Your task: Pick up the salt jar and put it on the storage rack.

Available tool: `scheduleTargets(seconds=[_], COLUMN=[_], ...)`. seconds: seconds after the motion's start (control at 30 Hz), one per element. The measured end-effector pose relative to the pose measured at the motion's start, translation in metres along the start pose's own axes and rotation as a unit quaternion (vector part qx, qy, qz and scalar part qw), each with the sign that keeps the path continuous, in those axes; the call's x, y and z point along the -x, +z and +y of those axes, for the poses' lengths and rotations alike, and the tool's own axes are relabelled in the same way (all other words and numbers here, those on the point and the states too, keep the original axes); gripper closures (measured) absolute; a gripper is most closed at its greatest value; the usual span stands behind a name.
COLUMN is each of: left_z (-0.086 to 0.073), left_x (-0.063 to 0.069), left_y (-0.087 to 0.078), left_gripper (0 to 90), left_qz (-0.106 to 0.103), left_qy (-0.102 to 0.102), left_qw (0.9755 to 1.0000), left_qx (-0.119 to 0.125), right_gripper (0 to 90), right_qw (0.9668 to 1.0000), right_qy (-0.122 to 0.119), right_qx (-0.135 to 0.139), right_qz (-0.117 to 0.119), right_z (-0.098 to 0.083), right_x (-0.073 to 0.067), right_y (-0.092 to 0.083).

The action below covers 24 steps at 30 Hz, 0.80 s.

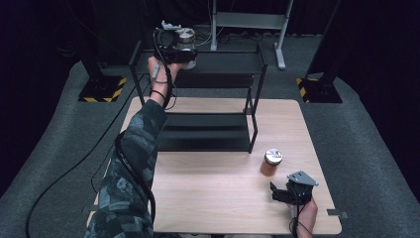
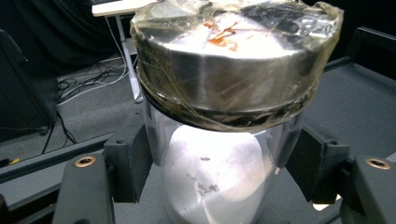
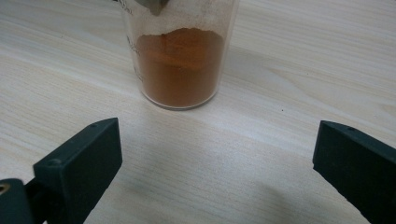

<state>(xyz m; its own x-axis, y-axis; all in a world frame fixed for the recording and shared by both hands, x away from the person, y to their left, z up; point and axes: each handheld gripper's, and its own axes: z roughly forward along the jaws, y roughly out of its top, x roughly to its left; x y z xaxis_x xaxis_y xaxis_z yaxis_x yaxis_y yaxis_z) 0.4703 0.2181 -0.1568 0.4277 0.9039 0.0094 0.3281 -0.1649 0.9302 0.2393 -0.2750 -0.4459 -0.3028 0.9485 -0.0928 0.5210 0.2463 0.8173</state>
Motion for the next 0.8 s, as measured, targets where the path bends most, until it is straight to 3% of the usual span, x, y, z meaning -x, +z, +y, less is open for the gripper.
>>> scheduleTargets(seconds=[0.5, 0.6, 0.7, 0.8], left_z=[0.007, 0.019, 0.030, 0.032], left_x=[-0.001, -0.003, -0.005, -0.006], left_y=[0.000, 0.000, 0.001, -0.004], left_gripper=[30.2, 25.3, 15.8, 7.5], left_qz=[-0.003, -0.010, -0.024, -0.031], left_qy=[0.003, 0.011, 0.027, 0.038], left_qw=[0.9999, 0.9988, 0.9957, 0.9942], left_qx=[-0.013, -0.047, -0.085, -0.096], right_gripper=[0.1, 0.1, 0.1, 0.1], right_qw=[1.0000, 1.0000, 1.0000, 1.0000], right_qy=[0.000, 0.000, 0.000, 0.000], right_qx=[0.002, 0.002, 0.003, 0.002], right_qz=[0.001, 0.001, 0.001, 0.000], right_z=[-0.001, -0.001, -0.001, -0.001], right_x=[0.000, 0.001, 0.001, 0.000], right_y=[0.000, 0.000, 0.000, 0.000])
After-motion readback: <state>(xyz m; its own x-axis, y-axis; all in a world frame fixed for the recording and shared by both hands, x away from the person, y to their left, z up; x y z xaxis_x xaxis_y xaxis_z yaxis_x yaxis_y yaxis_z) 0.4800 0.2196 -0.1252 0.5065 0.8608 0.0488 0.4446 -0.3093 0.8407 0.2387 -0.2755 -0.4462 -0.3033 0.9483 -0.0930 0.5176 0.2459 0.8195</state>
